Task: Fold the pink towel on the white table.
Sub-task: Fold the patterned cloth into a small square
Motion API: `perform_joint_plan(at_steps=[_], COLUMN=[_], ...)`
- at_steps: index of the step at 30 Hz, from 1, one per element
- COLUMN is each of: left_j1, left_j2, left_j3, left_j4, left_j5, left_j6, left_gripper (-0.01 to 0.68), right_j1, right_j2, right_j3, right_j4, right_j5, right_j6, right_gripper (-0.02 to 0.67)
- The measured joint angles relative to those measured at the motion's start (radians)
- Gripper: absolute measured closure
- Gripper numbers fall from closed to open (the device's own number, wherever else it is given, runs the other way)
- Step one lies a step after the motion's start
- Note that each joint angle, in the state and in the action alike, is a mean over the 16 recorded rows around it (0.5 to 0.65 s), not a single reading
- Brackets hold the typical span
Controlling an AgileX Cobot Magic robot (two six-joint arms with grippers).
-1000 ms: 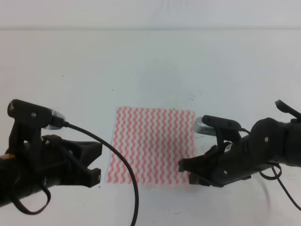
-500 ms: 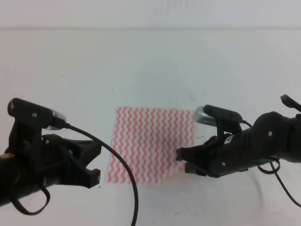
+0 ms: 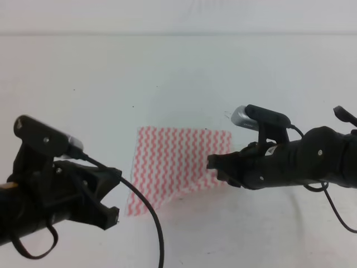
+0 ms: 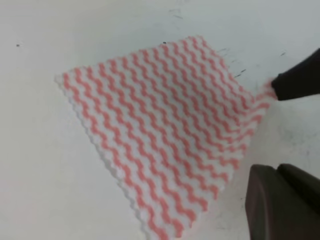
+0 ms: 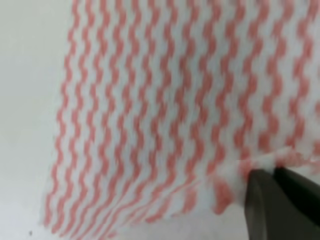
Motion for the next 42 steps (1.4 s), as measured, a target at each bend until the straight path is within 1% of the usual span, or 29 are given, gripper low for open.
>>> perform_joint_plan(at_steps=[4, 6, 14, 18, 21, 26, 34, 42], left_j1=[0.000, 0.000, 0.000, 0.000, 0.000, 0.000, 0.000, 0.000], left_j2=[0.000, 0.001, 0.013, 0.043, 0.076, 0.151, 0.274, 0.353], left_j3=[0.000, 0.000, 0.000, 0.000, 0.000, 0.000, 0.000, 0.000], left_j4=[0.000, 0.000, 0.000, -0.001, -0.001, -0.002, -0.002, -0.003], left_j5=[0.012, 0.017, 0.046, 0.055, 0.060, 0.064, 0.031, -0.026], left_j6=[0.075, 0.114, 0.299, 0.367, 0.417, 0.522, 0.662, 0.761], left_gripper=[0.666, 0.638, 0.470, 0.384, 0.340, 0.322, 0.323, 0.324], right_j1=[0.000, 0.000, 0.000, 0.000, 0.000, 0.000, 0.000, 0.000], right_j2=[0.007, 0.013, 0.021, 0.022, 0.022, 0.021, 0.021, 0.021], right_j3=[0.000, 0.000, -0.004, -0.008, -0.012, -0.018, -0.019, -0.019], right_j4=[-0.003, -0.004, -0.012, -0.015, -0.016, -0.017, -0.019, -0.019], right_j5=[-0.027, -0.037, -0.067, -0.074, -0.076, -0.076, -0.078, -0.079], right_j6=[0.000, 0.000, -0.002, -0.003, -0.003, -0.004, -0.006, -0.016], right_gripper=[0.665, 0.665, 0.665, 0.665, 0.665, 0.665, 0.665, 0.665])
